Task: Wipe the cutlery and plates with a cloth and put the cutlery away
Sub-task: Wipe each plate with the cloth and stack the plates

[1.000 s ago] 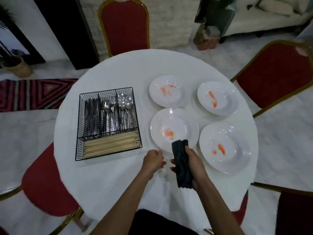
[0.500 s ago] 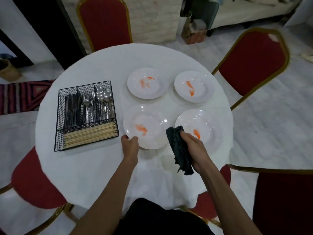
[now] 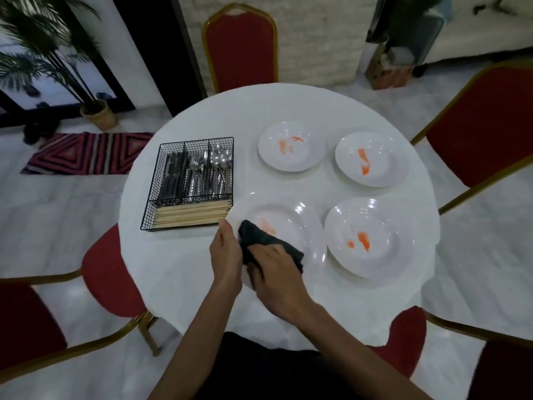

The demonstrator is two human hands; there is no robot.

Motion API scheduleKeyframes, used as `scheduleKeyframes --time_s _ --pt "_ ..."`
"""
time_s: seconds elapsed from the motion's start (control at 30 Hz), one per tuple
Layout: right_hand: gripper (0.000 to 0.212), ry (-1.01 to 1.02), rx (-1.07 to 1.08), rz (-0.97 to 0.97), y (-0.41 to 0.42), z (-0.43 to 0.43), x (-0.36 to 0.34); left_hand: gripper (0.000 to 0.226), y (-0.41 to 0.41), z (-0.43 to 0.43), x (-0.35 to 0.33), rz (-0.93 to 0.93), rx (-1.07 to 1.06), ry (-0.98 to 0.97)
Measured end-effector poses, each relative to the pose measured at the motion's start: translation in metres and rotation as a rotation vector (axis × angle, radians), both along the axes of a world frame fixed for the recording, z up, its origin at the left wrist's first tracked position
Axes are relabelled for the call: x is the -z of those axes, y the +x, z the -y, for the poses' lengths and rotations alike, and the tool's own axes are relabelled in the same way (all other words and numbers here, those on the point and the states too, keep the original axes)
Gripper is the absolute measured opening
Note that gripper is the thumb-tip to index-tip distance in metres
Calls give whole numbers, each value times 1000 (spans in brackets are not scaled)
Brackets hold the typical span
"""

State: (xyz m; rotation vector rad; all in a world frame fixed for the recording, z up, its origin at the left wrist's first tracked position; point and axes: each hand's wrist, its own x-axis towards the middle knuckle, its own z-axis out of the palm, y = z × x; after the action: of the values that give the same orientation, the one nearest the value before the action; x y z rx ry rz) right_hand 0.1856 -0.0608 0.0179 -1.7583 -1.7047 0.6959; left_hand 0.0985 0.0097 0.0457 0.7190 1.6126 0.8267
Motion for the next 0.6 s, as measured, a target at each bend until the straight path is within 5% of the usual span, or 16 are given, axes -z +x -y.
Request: scheduleKeyframes --time_s 0.13,0.23,0.33,0.43,0.6 --pt "45 56 -1 167 19 -33 11 75 1 2 -4 -45 59 70" --pt "51 -177 165 375 48 -37 4 54 -5 3 -16 -46 -6 94" --pt "61 -214 20 315 21 -2 -20 44 -17 -8 -22 14 -99 86" --pt "43 -86 -137 205 4 -26 -39 43 -11 -11 -24 32 -59 102" --pt "52 -106 65 422 52 -61 -30 61 -17 -12 -36 71 -41 82"
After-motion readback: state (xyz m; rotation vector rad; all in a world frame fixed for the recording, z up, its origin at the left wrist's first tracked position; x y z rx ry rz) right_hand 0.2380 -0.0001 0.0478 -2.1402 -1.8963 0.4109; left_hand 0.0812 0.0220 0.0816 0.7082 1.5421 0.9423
